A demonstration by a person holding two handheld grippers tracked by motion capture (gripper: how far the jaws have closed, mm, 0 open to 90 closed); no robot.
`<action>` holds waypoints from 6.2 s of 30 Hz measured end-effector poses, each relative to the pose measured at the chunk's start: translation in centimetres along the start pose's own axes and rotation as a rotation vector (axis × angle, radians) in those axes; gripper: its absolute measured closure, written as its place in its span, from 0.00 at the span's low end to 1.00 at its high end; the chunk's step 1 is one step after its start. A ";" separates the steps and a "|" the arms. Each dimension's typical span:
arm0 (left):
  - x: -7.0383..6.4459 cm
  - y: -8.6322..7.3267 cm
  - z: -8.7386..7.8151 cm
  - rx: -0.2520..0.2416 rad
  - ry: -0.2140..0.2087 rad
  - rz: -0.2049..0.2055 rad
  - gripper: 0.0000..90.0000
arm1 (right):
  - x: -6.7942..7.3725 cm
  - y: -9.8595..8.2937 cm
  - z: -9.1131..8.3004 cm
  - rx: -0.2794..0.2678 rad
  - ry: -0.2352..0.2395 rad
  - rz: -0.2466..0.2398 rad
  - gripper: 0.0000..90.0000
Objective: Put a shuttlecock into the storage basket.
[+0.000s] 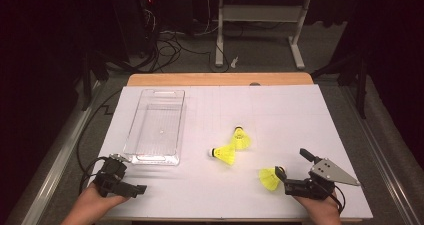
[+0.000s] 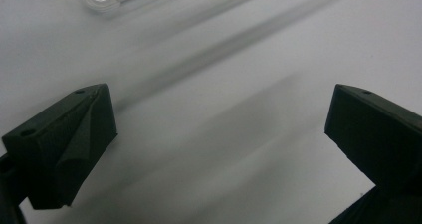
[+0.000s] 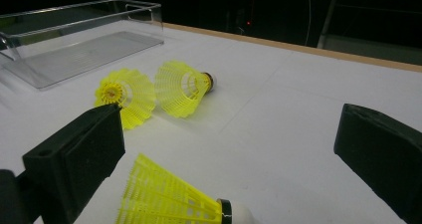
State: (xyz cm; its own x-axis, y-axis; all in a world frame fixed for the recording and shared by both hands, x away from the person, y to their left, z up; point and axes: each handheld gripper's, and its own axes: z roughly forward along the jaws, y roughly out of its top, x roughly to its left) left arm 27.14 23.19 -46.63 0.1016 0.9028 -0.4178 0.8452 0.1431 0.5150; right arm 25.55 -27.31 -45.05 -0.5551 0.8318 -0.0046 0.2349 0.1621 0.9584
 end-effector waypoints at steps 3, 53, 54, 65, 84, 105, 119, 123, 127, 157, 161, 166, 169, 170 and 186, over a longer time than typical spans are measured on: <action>-0.3 -0.1 0.1 0.032 0.023 0.023 0.01 | 0.1 0.1 0.0 -0.002 -0.007 -0.002 0.00; -5.4 -0.4 0.6 0.329 0.048 0.235 0.12 | 0.2 -0.5 -0.1 -0.005 0.014 -0.024 0.00; -5.7 -0.4 0.7 0.332 0.046 0.241 0.12 | 0.2 -0.5 -0.2 -0.005 0.014 -0.024 0.00; -9.4 -0.7 1.8 0.386 0.021 0.317 0.14 | 0.1 -0.5 -0.3 -0.012 0.016 -0.020 0.00; -16.3 -0.5 3.7 0.426 -0.041 0.461 0.16 | 0.0 -0.4 -0.6 -0.023 0.016 -0.017 0.00; -20.5 2.3 5.8 0.423 -0.045 0.569 0.18 | -0.2 -0.3 -0.7 -0.034 0.018 -0.013 0.00; -21.4 5.5 7.8 0.421 -0.041 0.562 0.21 | -0.3 -0.3 -0.8 -0.037 0.022 -0.007 0.00; -21.5 6.0 8.5 0.416 -0.043 0.571 0.22 | -0.3 -0.3 -0.8 -0.037 0.025 -0.004 0.00; -21.6 6.3 9.0 0.407 -0.037 0.590 0.26 | -0.3 -0.4 -0.8 -0.038 0.025 -0.003 0.00; -21.9 7.7 11.5 0.409 -0.066 0.603 0.37 | -0.4 -0.4 -0.7 -0.038 0.033 0.001 0.00; -22.0 8.2 11.4 0.406 -0.064 0.596 0.37 | -0.3 -0.4 -0.8 -0.041 0.034 -0.001 0.00; -21.8 8.1 11.8 0.410 -0.069 0.595 0.35 | -0.5 -0.4 -0.9 -0.040 0.035 0.002 0.00; -21.9 7.9 12.2 0.416 -0.066 0.592 0.36 | -0.4 -0.4 -0.9 -0.039 0.035 0.002 0.00; -21.9 7.9 12.3 0.418 -0.061 0.592 0.36 | -0.4 -0.4 -0.8 -0.039 0.036 0.002 0.00; -21.1 6.7 14.3 0.435 -0.032 0.616 0.46 | -0.5 -0.4 -1.0 -0.041 0.036 0.006 0.01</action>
State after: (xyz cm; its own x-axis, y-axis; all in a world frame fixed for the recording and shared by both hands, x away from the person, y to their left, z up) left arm 38.14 -0.73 -45.03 0.6326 0.7544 -0.1752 0.7608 -0.5628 0.3232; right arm 24.93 -28.36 -45.18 -0.5820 0.8131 0.0102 0.2052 0.1347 0.9694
